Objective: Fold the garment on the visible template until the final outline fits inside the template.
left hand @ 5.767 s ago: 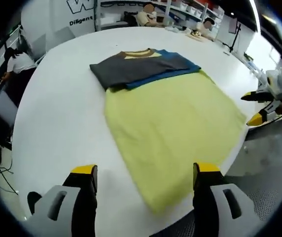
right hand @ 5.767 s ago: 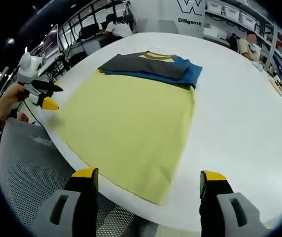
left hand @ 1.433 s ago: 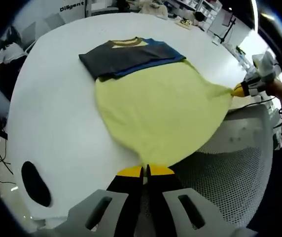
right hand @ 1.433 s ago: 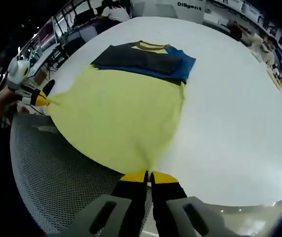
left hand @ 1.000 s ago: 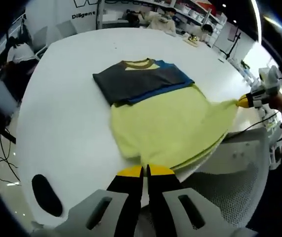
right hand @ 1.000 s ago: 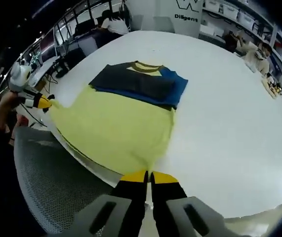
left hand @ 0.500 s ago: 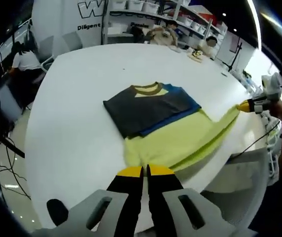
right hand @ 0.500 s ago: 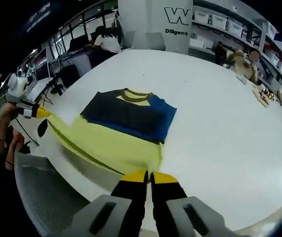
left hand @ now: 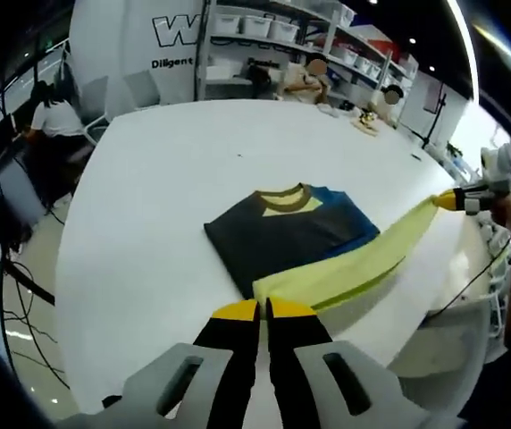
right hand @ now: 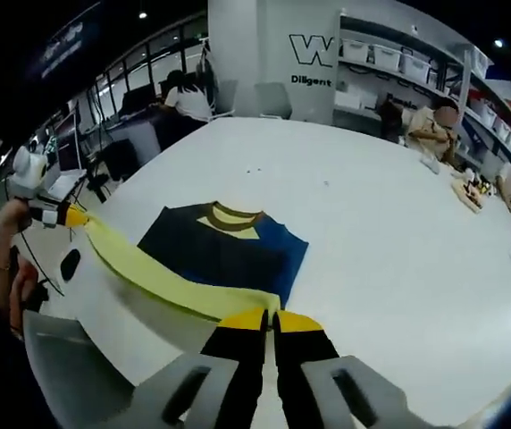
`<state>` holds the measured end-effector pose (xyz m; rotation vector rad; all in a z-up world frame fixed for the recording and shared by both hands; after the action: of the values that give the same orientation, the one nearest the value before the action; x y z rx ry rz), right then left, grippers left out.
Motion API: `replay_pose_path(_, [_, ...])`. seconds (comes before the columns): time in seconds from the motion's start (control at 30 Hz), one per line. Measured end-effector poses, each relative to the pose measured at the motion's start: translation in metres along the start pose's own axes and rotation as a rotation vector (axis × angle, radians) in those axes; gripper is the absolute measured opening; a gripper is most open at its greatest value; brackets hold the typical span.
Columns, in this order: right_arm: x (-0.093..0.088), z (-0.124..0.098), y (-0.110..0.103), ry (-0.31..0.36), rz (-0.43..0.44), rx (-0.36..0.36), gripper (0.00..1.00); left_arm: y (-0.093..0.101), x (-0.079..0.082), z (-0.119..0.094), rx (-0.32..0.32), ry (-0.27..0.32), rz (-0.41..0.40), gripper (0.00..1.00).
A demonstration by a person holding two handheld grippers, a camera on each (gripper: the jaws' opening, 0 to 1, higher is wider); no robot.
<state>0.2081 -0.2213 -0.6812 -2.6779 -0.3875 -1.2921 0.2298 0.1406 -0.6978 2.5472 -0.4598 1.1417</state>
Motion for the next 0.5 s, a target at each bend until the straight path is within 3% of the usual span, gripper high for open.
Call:
replay_pose_path(0.27, [0.025, 0.015, 0.008, 0.093, 0.105, 0.01, 0.0, -0.012, 0.019, 0.016, 0.025, 0.036, -0.029, 0.03])
replay_pose_path(0.5, [0.038, 0.039, 0.022, 0.133, 0.2, 0.009, 0.0, -0.022, 0.037, 0.035, 0.037, 0.113, -0.055, 0.03])
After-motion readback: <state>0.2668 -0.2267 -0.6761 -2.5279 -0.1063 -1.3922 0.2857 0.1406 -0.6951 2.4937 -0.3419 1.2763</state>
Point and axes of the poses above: the point that each gripper's makers call its tool centre point, and the gripper's own axes: z roughly forward along the fingers, y roughly to its right, x roughly out of its top, the point moved 3 cm from there along -z, roughly backward along the fingers, and after that the axes turned 8 degrees about y, right-handed, at the moved point
